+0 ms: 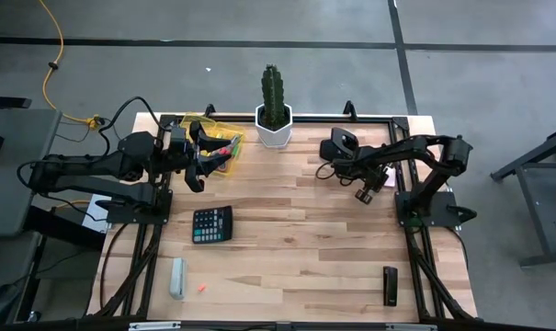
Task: Pack school essentials
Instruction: Put the sticky notes into the transparent yellow supply box
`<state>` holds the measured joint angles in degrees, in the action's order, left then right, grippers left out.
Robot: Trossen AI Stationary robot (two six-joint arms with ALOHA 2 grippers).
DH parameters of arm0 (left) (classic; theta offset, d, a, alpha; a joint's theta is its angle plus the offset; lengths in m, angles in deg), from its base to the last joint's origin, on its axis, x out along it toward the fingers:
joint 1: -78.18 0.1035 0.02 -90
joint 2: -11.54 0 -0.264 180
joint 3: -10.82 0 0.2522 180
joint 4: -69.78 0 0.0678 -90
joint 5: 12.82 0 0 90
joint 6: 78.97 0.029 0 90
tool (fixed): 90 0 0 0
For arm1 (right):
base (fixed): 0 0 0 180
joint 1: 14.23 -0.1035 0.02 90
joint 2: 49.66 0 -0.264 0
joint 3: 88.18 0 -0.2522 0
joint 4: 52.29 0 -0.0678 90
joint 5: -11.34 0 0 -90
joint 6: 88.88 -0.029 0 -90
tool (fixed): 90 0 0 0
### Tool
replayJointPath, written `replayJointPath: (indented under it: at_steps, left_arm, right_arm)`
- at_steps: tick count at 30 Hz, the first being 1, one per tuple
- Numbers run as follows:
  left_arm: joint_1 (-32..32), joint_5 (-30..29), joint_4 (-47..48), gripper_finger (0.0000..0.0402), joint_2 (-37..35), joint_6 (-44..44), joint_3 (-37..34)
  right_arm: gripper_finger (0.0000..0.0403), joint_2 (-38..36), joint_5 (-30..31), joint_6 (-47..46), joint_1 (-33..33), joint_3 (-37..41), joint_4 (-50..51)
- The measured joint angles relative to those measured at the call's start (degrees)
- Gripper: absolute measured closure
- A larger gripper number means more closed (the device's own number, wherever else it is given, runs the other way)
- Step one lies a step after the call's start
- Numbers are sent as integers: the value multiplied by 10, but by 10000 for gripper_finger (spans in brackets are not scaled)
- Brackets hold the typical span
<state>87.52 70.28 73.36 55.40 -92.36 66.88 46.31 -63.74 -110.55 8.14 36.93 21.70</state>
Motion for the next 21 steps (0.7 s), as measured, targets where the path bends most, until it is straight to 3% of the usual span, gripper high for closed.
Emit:
replayJointPath:
  at_steps: [7, 16, 21]
  left_arm:
    - [0, 0, 0, 206, 0, 0, 0]
    - [0, 1, 0, 206, 0, 1, 0]
    - [0, 1, 0, 206, 0, 1, 0]
  right_arm:
    - [403, -10, -26, 18, -6, -29, 24]
    - [403, -92, -120, -1, -45, -63, 27]
    - [403, -126, -123, -36, -60, -66, 78]
